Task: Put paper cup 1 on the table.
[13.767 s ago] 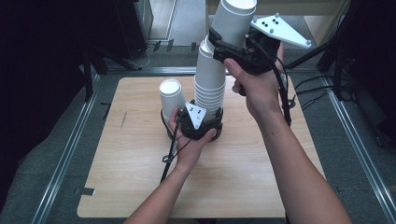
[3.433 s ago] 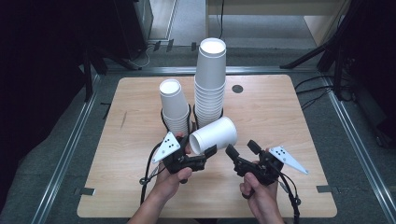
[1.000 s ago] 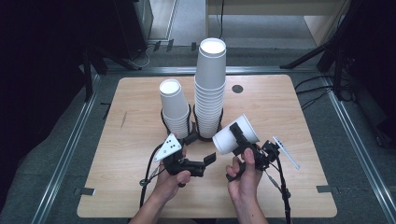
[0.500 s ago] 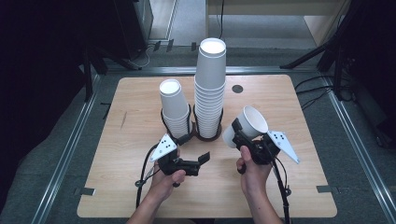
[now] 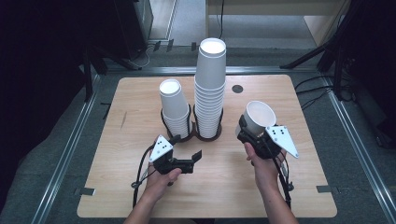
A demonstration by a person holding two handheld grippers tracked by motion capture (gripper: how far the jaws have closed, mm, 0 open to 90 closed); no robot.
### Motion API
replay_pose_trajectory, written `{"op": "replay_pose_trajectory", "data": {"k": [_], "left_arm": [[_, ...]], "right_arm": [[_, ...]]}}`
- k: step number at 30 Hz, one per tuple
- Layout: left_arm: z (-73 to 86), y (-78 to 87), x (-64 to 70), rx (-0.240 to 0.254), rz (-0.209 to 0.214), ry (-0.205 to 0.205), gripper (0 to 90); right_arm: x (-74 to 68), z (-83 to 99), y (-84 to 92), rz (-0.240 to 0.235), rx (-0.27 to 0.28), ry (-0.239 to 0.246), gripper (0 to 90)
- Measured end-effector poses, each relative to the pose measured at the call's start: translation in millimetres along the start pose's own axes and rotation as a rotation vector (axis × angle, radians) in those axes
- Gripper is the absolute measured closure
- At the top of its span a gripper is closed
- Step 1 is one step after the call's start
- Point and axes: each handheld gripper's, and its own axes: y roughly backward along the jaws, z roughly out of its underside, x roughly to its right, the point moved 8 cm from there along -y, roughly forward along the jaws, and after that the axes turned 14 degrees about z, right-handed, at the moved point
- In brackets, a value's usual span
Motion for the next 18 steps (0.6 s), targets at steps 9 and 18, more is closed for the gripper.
{"op": "replay_pose_trajectory", "data": {"k": [9,18], "left_arm": [[16.9,22.0,-21.7,-0.016,-0.086,0.016,0.0],[33.0,44.2,-35.4,-0.032,-0.14,0.041,0.0]], "right_arm": [[16.1,5.2,-16.9,0.038,-0.005,0.068,12.3],[23.4,11.7,-33.3,0.024,0.013,0.083,12.3]]}}
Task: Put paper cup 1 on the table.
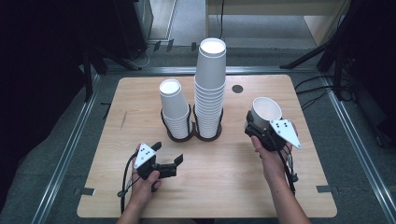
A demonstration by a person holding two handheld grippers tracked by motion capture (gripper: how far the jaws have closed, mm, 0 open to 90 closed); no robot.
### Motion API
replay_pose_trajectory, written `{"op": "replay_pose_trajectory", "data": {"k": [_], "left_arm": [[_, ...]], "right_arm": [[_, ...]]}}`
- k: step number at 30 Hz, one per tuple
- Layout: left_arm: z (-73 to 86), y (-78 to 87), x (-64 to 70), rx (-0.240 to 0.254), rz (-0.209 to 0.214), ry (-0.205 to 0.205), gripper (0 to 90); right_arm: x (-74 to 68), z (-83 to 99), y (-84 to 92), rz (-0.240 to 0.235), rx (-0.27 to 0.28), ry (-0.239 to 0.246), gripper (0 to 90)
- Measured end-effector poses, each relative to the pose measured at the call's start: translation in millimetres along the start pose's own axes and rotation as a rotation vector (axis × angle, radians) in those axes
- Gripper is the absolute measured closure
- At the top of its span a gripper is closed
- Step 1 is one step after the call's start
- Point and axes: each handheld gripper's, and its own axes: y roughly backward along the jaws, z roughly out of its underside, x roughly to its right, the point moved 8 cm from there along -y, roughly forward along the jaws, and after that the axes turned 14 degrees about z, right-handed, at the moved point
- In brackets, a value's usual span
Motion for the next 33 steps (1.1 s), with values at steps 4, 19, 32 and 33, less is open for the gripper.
{"op": "replay_pose_trajectory", "data": {"k": [4,19,32,33], "left_arm": [[3.5,7.5,-5.8,-0.003,-0.013,0.002,0.0],[8.2,19.8,-31.4,0.022,-0.067,0.056,0.0],[7.7,18.6,-31.1,0.04,-0.047,0.077,0.0],[8.0,18.6,-31.6,0.039,-0.046,0.077,0.0]], "right_arm": [[4.9,3.4,-9.3,0.018,0.012,0.019,12.3],[23.1,23.3,-52.9,0.086,0.007,0.079,12.3],[27.2,39.4,-71.6,0.106,-0.033,0.103,12.0],[27.5,40.6,-72.3,0.11,-0.035,0.103,11.9]]}}
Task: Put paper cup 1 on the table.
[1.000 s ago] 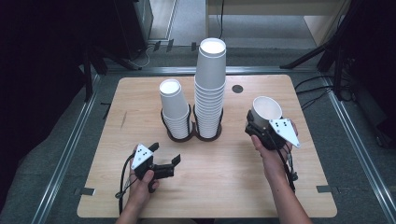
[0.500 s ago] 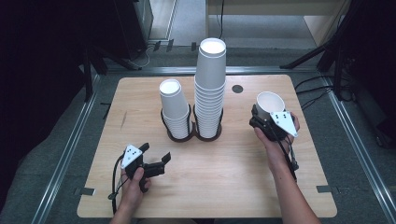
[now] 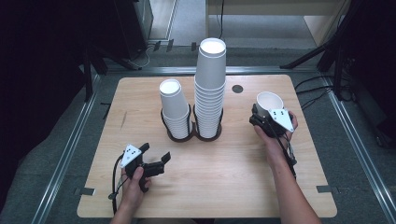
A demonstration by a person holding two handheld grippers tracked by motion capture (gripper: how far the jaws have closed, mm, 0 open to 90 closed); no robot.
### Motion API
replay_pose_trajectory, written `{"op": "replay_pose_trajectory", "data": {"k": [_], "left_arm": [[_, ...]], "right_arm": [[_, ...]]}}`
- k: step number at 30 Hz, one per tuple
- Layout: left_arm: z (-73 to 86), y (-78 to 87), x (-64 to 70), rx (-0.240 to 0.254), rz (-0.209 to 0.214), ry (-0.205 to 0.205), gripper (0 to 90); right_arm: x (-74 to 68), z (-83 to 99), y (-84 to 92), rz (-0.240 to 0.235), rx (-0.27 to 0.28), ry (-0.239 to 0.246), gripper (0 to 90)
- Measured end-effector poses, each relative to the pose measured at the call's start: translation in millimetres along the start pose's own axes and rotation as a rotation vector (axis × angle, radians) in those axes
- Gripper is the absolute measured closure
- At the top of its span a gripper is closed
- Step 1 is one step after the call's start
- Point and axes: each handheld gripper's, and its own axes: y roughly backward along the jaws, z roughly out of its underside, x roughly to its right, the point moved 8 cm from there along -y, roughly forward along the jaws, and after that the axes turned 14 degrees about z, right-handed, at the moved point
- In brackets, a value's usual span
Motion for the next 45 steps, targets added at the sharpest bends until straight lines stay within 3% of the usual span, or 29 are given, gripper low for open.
{"op": "replay_pose_trajectory", "data": {"k": [10,19,29,45], "left_arm": [[0.8,-0.3,0.5,0.012,0.023,0.005,0.0],[0.4,0.3,-0.1,0.023,0.03,0.019,0.0],[0.8,0.5,0.4,0.02,0.026,0.013,0.0],[0.9,0.0,0.6,0.022,0.025,0.014,0.0]], "right_arm": [[0.8,2.9,-3.9,0.001,-0.011,-0.04,11.5],[3.8,5.1,-5.8,0.028,-0.012,-0.022,11.0],[3.7,9.8,-6.4,0.026,-0.041,-0.037,10.8],[3.8,20.3,-2.8,0.01,-0.066,-0.01,10.4]]}}
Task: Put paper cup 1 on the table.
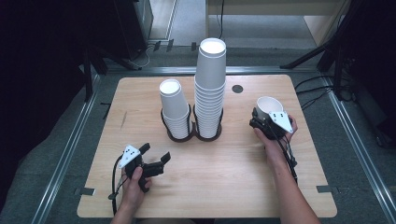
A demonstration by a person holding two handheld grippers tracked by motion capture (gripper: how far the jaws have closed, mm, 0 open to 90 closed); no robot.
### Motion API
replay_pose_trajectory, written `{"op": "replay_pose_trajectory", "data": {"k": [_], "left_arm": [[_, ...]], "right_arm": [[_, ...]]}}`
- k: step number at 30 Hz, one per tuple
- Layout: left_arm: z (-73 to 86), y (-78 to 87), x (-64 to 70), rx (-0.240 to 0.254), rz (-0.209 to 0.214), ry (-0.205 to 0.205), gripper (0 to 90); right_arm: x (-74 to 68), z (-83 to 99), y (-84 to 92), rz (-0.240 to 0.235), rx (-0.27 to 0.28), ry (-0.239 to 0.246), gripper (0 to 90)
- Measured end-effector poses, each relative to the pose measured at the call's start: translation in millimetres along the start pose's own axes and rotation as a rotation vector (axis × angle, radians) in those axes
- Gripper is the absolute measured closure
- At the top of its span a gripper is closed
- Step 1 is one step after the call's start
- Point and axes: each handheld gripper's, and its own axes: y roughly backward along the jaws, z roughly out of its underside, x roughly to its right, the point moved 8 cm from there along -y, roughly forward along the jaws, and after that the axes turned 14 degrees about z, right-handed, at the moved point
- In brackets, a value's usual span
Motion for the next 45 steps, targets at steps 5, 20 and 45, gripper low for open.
{"op": "replay_pose_trajectory", "data": {"k": [5,20,45], "left_arm": [[0.1,-0.1,0.1,-0.001,0.0,-0.001,0.0],[0.2,-0.2,0.2,-0.003,-0.004,-0.005,0.0],[0.2,-25.6,26.5,-0.056,-0.011,-0.069,0.0]], "right_arm": [[0.7,2.6,1.8,-0.007,-0.007,0.011,3.7],[3.7,6.2,18.0,-0.048,-0.023,0.015,0.0],[11.9,-24.3,90.1,-0.14,0.046,-0.003,0.0]]}}
